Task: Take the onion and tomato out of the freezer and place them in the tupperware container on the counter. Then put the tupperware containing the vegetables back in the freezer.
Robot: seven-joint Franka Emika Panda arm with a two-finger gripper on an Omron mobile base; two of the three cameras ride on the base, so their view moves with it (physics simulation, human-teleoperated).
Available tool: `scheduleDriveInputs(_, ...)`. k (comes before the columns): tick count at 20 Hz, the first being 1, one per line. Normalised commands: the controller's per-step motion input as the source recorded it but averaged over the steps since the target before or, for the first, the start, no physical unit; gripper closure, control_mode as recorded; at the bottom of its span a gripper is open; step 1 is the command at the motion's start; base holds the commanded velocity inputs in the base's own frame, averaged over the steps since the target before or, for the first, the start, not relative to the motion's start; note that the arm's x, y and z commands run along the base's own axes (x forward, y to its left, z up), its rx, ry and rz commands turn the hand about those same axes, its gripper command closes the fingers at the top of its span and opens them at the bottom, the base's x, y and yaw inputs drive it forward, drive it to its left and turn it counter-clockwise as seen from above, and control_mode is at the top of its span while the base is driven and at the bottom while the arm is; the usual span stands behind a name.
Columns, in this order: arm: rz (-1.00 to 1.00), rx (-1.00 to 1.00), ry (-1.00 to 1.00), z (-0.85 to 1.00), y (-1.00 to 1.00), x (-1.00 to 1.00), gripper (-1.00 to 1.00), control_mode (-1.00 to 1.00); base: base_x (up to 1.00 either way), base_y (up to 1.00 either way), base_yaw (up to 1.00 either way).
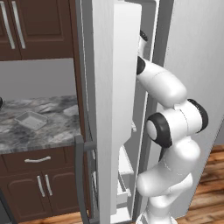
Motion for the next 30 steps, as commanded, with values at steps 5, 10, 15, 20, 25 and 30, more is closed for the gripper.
scheduleDriveInputs(5, -0.04, 0.00, 0.01, -0.06, 0.03, 0.26, -1.00, -1.00, 0.00, 0.00, 0.00)
scheduleDriveInputs(10, -0.03, 0.00, 0.06, -0.08, 0.08, 0.15, -1.00, -1.00, 0.00, 0.00, 0.00)
scheduleDriveInputs(15, -0.02, 0.00, 0.10, -0.08, 0.08, 0.03, -1.00, -1.00, 0.00, 0.00, 0.00)
scheduleDriveInputs(20, -0.01, 0.00, 0.13, -0.09, 0.01, 0.03, -1.00, -1.00, 0.00, 0.00, 0.00)
scheduleDriveInputs(25, 0.00, 0.01, 0.14, -0.14, 0.05, 0.11, -1.00, -1.00, 0.00, 0.00, 0.00)
scheduleDriveInputs(30, 0.00, 0.01, 0.14, -0.22, 0.15, 0.03, 1.00, -1.00, 0.00, 0.00, 0.00)
